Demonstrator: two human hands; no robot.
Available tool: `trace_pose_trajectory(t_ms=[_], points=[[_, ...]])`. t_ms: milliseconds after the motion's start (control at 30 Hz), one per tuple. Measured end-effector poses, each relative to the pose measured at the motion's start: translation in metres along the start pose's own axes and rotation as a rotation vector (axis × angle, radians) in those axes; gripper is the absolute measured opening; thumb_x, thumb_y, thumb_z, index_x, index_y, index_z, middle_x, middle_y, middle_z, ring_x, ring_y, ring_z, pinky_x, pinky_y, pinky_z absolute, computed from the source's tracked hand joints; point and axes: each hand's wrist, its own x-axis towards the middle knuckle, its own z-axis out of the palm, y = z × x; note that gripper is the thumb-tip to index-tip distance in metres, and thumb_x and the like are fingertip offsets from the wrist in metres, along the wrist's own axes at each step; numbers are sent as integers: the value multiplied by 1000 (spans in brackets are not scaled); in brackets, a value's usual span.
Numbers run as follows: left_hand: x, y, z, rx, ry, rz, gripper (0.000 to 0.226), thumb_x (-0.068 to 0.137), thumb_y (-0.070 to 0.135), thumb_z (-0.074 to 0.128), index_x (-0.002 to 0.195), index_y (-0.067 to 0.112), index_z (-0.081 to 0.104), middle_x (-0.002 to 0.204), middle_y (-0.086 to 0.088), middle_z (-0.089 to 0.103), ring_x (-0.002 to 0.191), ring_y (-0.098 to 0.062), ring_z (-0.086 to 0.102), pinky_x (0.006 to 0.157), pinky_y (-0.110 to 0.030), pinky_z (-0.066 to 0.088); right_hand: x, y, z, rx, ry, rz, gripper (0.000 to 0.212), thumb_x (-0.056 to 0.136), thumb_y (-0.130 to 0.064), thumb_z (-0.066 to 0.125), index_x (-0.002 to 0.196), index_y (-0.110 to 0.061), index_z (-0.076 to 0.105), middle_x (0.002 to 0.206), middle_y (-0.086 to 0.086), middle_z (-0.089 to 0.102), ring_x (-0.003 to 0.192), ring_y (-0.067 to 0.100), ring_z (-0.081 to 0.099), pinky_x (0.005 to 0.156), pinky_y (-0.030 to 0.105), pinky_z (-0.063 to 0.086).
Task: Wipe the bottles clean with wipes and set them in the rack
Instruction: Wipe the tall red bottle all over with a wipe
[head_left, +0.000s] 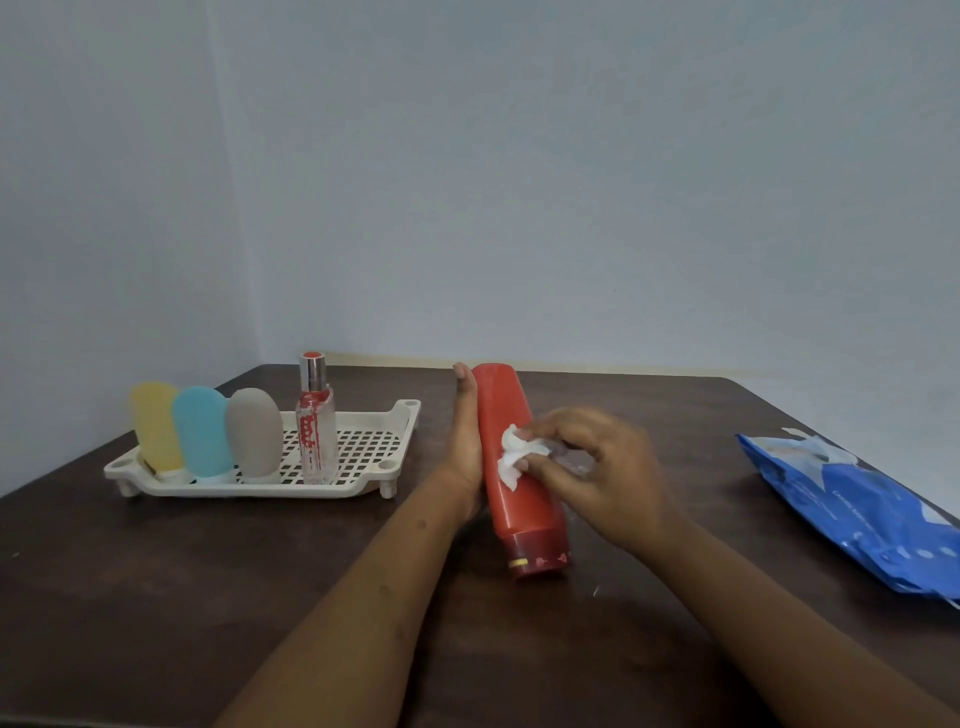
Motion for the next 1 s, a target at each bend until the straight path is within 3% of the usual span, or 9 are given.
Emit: trace_pose_trajectory(t_ms=[100, 233, 367, 467, 567, 700, 900, 1000], points=[[2, 1, 0, -4, 23, -9, 86, 79, 82, 19, 83, 8, 61, 60, -8, 68, 54, -20, 68, 62, -33, 49, 0, 1, 3, -30, 12, -13, 20, 76, -41, 68, 90, -27, 70, 88, -26, 59, 89, -4, 53, 77, 7, 37], [2, 0, 4, 2, -18, -21, 82, 79, 81, 22, 81, 10, 62, 62, -9, 68, 56, -19, 67, 61, -32, 52, 1, 1, 11, -38, 93, 26, 17, 77, -44, 67, 81, -27, 65, 83, -23, 55, 88, -2, 49, 73, 7, 34], [-3, -4, 11, 2, -122, 23, 81, 65, 79, 28, 96, 14, 66, 83, -11, 70, 70, -22, 70, 62, -32, 58, 11, 6, 15, 6, 225, 156, 16, 81, -33, 70, 79, -23, 57, 79, -17, 54, 79, 0, 51, 68, 7, 35], [-4, -6, 12, -11, -262, -12, 92, 64, 84, 22, 98, 11, 66, 75, -16, 66, 61, -27, 66, 59, -34, 57, 18, 19, 11, 98, 339, 322, 16, 84, -26, 70, 78, -17, 57, 75, -10, 57, 69, 0, 54, 60, 9, 39], [-3, -9, 9, 7, -349, -76, 98, 59, 90, 21, 100, 10, 58, 73, -18, 64, 59, -31, 66, 61, -36, 56, 18, 33, 6, 267, 390, 486, 14, 86, -29, 66, 83, -20, 56, 79, -3, 62, 73, 5, 59, 67, 20, 48], [1, -12, 8, -2, -391, -93, 97, 49, 90, 35, 101, 11, 59, 74, -19, 66, 60, -33, 66, 64, -38, 55, 20, 27, 6, 522, 344, 561, 7, 90, -10, 61, 92, -14, 56, 86, 2, 64, 74, 6, 62, 70, 21, 52], [3, -10, 2, 0, -411, -89, 98, 37, 89, 62, 93, 9, 66, 74, -22, 65, 60, -34, 67, 60, -36, 57, 19, 20, 6, 719, 263, 629, 13, 85, -10, 66, 95, -16, 62, 90, 6, 69, 80, 12, 66, 70, 23, 55], [6, -8, -3, -9, -366, -36, 95, 39, 89, 61, 88, 9, 69, 72, -19, 65, 58, -32, 67, 58, -36, 57, 14, 18, 7, 743, 167, 665, 13, 84, -1, 66, 97, -5, 63, 84, 17, 66, 66, 17, 64, 68, 31, 55]])
